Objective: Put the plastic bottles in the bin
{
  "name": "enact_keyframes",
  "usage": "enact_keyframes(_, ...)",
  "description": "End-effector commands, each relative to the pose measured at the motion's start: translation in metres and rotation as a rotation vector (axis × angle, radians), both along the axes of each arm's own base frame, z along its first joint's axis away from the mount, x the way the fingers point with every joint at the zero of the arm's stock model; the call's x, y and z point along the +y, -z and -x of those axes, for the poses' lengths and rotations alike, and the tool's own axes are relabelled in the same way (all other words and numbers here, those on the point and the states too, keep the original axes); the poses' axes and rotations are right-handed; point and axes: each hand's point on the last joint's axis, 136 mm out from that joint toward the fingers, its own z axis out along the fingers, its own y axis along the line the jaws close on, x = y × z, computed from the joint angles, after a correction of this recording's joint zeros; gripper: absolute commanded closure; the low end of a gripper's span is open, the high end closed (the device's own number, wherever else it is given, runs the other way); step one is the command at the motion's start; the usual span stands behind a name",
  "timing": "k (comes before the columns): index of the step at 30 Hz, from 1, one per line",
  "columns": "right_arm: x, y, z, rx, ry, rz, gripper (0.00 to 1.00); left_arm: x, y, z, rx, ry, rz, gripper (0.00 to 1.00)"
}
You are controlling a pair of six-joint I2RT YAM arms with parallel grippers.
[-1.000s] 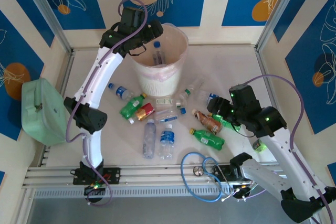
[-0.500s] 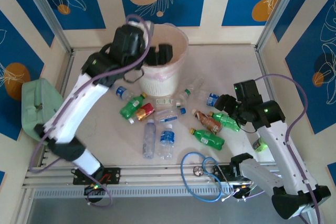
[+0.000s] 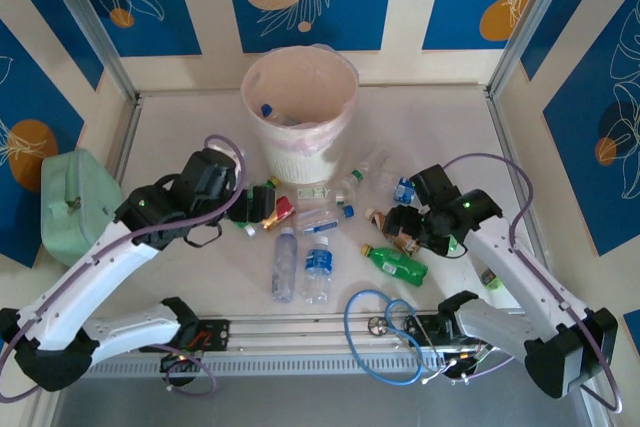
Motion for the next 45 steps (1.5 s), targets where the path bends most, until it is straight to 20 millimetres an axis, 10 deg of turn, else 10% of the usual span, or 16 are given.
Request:
enact_keyframes(1,0.006,0.014,0.012,0.055,-0.048,-0.002,0.09,0.010,0.017,0.009,0.050,-0.053,0.014,0.09)
enact_keyframes(20,0.011,0.071,0.039,0.230,-0.102,0.168,0.05,0.004,0.063,0.015,0.154,-0.082,0.032,0.13)
enact_keyframes(32,0.030,0.067,0.043,0.211,-0.199,0.175,0.03,0.005,0.081,0.016,0.187,-0.090,0.009,0.14)
enact_keyframes(45,0.008,0.078,0.035,0.240,-0.192,0.537,0.01,0.007,0.080,0.018,0.185,-0.096,0.015,0.14)
